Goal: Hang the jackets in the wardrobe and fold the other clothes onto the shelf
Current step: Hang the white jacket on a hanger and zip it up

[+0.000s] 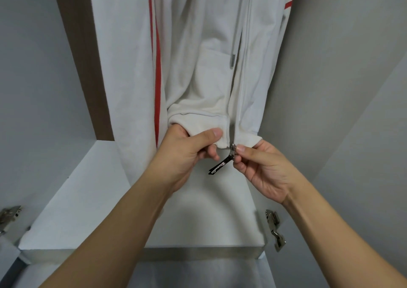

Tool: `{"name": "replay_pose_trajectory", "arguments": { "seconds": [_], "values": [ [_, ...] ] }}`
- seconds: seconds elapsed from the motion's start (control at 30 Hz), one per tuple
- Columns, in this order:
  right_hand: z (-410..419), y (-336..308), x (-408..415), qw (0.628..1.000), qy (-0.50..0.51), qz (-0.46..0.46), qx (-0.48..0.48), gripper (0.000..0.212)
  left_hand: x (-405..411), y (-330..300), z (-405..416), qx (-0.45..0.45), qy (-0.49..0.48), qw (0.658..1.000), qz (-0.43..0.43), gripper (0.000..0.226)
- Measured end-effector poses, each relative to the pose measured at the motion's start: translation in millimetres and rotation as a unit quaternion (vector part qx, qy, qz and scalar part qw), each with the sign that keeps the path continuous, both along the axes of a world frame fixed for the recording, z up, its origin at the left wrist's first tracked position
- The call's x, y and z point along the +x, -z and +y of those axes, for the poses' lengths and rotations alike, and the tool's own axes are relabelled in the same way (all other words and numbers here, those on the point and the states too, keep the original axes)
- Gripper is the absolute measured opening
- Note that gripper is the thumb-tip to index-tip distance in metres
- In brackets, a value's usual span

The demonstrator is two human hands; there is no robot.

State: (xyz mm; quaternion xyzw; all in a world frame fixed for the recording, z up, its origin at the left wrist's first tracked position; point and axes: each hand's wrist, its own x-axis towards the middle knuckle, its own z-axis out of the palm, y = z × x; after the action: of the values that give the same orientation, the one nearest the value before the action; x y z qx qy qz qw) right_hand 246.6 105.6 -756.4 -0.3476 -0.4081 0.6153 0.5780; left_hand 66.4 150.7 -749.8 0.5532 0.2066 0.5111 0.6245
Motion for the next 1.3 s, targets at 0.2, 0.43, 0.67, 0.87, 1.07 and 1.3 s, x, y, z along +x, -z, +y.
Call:
{"name": "replay_pose_trajectory", "arguments": {
  "seconds": [0.2,0.43,0.67,0.87,1.07,1.3],
  "values": [
    [1.9,-0.1,-2.7,1.000,-0.005,0.010,0.005,0.023,3.2,-2.4,-2.0,0.008,-0.039,0.999,0.009,0.013],
    [0.4,-1.7,-4.7,1.000,-0.003,0.017,-0.001,0.025,7.5,-1.0,-3.8,0.008,-0.058,0.998,-0.009,0.006],
    [-0.4,-3.8,-8.7,1.000,0.013,0.011,-0.013,0.024,8.1,-1.5,-6.5,0.004,-0.050,0.999,-0.007,0.017],
    [0.0,-3.4,-10.6,0.998,0.034,0.042,-0.022,0.016,5.9,-3.2,-6.1,0.041,-0.084,0.991,0.094,0.026],
    [-0.4,-3.8,-14.5,0.998,0.049,0.040,-0.022,0.013,3.2,0.5,-4.2,0.098,-0.144,0.963,0.207,0.045],
    [3.5,-4.4,-18.7,0.998,0.066,0.010,-0.017,0.010,-3.6,2.3,-0.6,0.098,-0.080,0.977,0.172,0.043]
  ]
}}
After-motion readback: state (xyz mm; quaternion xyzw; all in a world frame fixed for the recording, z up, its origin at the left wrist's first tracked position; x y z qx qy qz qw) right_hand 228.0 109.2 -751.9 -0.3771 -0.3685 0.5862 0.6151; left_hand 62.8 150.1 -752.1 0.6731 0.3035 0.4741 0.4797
